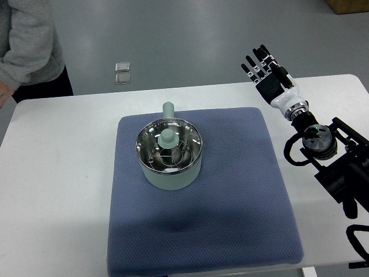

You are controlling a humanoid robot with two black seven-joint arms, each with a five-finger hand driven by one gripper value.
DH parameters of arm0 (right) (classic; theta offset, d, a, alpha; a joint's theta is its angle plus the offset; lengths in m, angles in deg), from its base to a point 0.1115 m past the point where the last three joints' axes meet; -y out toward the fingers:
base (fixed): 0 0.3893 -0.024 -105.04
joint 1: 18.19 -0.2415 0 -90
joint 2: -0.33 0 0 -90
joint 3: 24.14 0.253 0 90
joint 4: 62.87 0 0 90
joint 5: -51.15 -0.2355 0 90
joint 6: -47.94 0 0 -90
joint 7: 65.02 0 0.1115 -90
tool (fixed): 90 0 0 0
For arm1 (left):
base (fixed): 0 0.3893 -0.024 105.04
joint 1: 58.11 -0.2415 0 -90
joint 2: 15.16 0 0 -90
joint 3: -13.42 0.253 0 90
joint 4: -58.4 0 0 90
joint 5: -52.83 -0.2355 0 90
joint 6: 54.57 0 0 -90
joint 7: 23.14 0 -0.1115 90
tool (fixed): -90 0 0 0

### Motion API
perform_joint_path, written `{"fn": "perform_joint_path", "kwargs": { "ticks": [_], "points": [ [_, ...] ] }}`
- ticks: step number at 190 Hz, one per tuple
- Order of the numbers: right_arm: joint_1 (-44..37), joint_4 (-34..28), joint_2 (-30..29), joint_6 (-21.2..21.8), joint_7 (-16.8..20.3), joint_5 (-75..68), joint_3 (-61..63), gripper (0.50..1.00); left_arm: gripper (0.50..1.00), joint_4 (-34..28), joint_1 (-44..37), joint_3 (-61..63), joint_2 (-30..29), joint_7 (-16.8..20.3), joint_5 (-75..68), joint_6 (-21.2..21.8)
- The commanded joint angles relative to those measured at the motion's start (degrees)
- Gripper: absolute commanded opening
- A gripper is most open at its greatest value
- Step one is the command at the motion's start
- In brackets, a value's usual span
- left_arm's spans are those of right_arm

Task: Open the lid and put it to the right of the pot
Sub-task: 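Raise the right hand and swing it toward the pot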

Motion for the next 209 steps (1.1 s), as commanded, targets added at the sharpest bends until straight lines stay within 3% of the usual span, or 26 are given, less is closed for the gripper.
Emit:
{"fn": "perform_joint_path", "kwargs": {
  "ticks": [1, 86, 117, 119, 140, 185, 186, 209],
  "points": [
    [0.0, -0.1, 0.0, -0.4, 0.0, 0.0, 0.0, 0.932, 1.000, 0.0, 0.0, 0.1, 0.0, 0.0, 0.0, -0.1],
    [-3.2, -1.4, 3.9, 0.5, 0.8, 4.8, -2.9, 0.932, 1.000, 0.1, 0.0, 0.3, 0.0, 0.2, 0.0, -0.1],
    [-8.1, -4.8, 8.9, 3.9, 4.0, 15.9, -9.2, 0.932, 1.000, 0.0, 0.2, 0.4, 0.0, 0.2, 0.0, -0.1],
    [-10.8, -6.5, 11.4, 5.7, 5.1, 19.2, -11.3, 0.932, 1.000, 0.0, 0.3, 0.4, 0.0, 0.2, 0.0, -0.1],
    [-15.5, -8.9, 14.9, 8.3, 6.1, 25.7, -16.6, 0.932, 1.000, 0.0, 0.3, 0.3, 0.0, 0.2, 0.0, -0.1],
    [-24.4, -13.4, 18.5, 9.4, 6.6, 36.2, -27.2, 0.932, 1.000, 0.0, 0.3, 0.4, 0.0, 0.2, 0.0, -0.1],
    [-27.9, -14.7, 20.3, 9.8, 6.7, 38.3, -31.3, 0.932, 1.000, 0.0, 0.3, 0.4, 0.0, 0.2, 0.0, -0.1],
    [-37.9, -17.0, 22.3, 10.5, 6.8, 40.6, -43.2, 0.932, 1.000, 0.0, 0.3, 0.4, 0.0, 0.2, 0.0, -0.1]
  ]
}}
